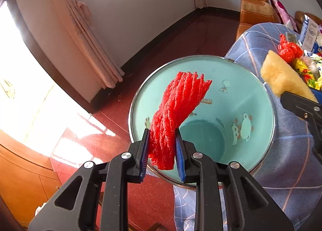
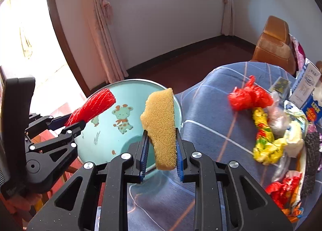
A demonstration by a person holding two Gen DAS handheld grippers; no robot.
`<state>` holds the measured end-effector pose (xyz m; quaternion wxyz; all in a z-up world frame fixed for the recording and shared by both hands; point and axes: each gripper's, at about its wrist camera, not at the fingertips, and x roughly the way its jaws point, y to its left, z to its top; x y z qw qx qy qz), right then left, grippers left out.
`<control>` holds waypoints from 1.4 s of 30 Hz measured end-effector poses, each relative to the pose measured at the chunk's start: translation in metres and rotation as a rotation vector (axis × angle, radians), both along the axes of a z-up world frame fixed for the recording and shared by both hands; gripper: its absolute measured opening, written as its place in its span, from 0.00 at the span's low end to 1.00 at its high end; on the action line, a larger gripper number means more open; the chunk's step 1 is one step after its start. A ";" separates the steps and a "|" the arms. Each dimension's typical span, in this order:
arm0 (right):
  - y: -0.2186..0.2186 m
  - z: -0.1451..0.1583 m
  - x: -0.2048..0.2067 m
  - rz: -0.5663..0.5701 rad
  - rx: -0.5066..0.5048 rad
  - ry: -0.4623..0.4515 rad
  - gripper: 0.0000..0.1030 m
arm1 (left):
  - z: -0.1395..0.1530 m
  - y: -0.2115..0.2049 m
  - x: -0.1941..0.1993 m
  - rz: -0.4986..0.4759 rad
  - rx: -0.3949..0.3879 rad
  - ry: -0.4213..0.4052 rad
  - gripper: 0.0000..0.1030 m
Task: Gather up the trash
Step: 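Carry the red net and sponge over the blue bin and release both, then grasp the black mesh net with the right gripper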
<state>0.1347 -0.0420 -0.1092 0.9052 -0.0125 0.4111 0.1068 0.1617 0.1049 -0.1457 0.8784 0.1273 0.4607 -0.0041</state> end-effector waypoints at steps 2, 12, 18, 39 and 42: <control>0.007 -0.007 0.006 0.005 -0.015 0.011 0.24 | -0.006 0.003 0.004 0.004 -0.003 0.014 0.23; 0.017 -0.034 0.035 0.025 0.004 0.098 0.24 | -0.024 0.004 0.016 0.012 0.010 0.044 0.24; 0.017 -0.039 0.038 0.044 0.035 0.110 0.38 | -0.027 0.001 0.014 0.022 0.027 0.042 0.26; -0.055 0.018 -0.041 -0.194 -0.004 -0.209 0.83 | 0.011 -0.008 -0.007 0.083 0.025 -0.069 0.85; -0.072 0.019 -0.046 -0.238 0.006 -0.199 0.86 | 0.020 -0.016 -0.015 0.068 0.009 -0.100 0.94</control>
